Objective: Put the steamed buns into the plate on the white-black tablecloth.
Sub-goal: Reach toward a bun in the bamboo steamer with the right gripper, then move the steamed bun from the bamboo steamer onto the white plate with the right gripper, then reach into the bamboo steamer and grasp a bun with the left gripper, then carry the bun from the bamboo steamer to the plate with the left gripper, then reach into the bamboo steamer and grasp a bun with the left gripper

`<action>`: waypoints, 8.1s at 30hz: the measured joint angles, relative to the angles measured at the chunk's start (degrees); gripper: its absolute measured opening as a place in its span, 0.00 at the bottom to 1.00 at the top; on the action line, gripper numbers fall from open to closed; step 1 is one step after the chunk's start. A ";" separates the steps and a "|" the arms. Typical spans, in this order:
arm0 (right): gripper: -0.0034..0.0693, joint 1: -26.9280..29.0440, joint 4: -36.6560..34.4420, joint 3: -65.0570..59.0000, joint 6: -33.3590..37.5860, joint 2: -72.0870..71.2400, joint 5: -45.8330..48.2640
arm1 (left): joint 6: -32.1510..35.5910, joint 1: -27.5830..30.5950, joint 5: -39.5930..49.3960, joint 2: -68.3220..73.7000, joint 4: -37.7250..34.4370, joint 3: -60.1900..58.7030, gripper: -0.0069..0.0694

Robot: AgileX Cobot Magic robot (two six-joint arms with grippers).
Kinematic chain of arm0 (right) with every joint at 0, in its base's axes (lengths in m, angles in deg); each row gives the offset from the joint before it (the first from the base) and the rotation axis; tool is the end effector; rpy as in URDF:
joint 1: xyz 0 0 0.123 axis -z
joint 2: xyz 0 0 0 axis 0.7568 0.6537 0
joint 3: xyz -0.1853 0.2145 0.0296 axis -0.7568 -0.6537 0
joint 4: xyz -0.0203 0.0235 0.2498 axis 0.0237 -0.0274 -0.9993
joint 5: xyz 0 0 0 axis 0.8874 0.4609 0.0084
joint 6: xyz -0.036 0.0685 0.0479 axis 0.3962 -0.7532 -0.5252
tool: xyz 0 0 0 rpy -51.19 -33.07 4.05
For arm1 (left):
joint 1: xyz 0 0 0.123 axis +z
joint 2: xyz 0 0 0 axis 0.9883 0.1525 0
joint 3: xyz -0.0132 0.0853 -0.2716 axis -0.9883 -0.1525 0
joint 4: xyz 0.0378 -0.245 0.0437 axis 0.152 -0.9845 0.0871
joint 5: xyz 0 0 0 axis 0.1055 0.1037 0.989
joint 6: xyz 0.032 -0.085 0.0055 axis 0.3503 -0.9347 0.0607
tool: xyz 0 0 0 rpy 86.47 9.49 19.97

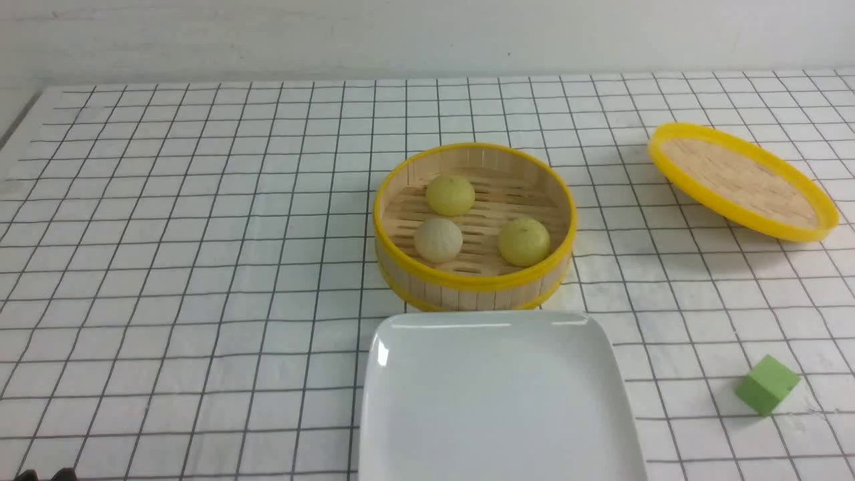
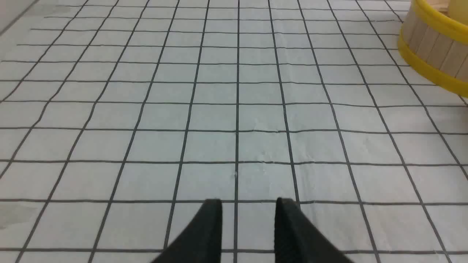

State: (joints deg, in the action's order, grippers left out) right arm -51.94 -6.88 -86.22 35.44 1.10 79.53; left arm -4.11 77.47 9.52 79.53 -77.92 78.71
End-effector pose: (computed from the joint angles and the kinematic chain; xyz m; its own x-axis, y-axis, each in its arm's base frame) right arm 0.0516 -0.0016 0.1720 -0.3111 0.1460 -0.9391 0.0450 0.9893 0.1389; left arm 0.0527 -0.0005 0.1718 -0.2940 0.0015 -0.9558 0.0288 0.9996 -0.0073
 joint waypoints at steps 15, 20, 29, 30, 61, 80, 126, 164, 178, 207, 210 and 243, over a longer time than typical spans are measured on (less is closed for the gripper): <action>0.38 0.00 0.00 0.00 0.00 0.00 0.00 | 0.00 0.00 0.00 0.00 0.00 0.00 0.41; 0.38 0.00 0.00 0.00 0.00 0.00 0.00 | 0.00 0.00 0.00 0.00 0.00 0.00 0.41; 0.38 0.00 0.00 0.00 0.00 0.00 0.00 | 0.00 0.00 0.00 0.00 0.00 0.00 0.41; 0.38 0.00 0.00 0.00 0.00 0.00 0.00 | 0.00 0.00 0.00 0.00 0.00 0.00 0.41; 0.03 0.00 -6.51 27.17 -8.00 21.08 19.35 | -16.91 0.00 24.88 16.05 -26.79 25.14 0.09; 0.21 -12.89 -54.15 52.46 43.77 78.74 22.46 | -0.12 0.00 31.89 48.73 -27.67 28.27 0.14; 0.29 -28.88 -44.88 44.65 34.59 90.57 -8.10 | -0.04 0.00 27.47 48.73 -27.61 28.33 0.38; 0.04 -4.49 -27.19 29.53 32.29 32.86 19.67 | 11.31 -7.78 33.61 79.28 -33.22 65.00 0.09; 0.05 -4.49 -29.13 29.51 32.29 32.86 19.36 | -3.80 -26.65 31.20 114.62 -9.81 102.43 0.51; 0.09 -4.49 -29.50 29.23 32.29 32.86 18.97 | -7.79 -28.02 48.50 100.96 -8.92 106.99 0.13; 0.10 -4.49 -29.63 29.23 32.29 32.86 18.97 | -8.39 -31.86 49.57 96.52 -6.39 100.37 0.13; 0.16 -4.49 -29.76 29.23 32.29 32.68 18.97 | -34.24 -38.07 33.22 117.88 19.42 116.48 0.40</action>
State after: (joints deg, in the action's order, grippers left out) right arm -56.43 -36.64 -56.99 67.73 33.78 98.50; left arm -38.35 39.40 42.74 197.41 -58.51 195.19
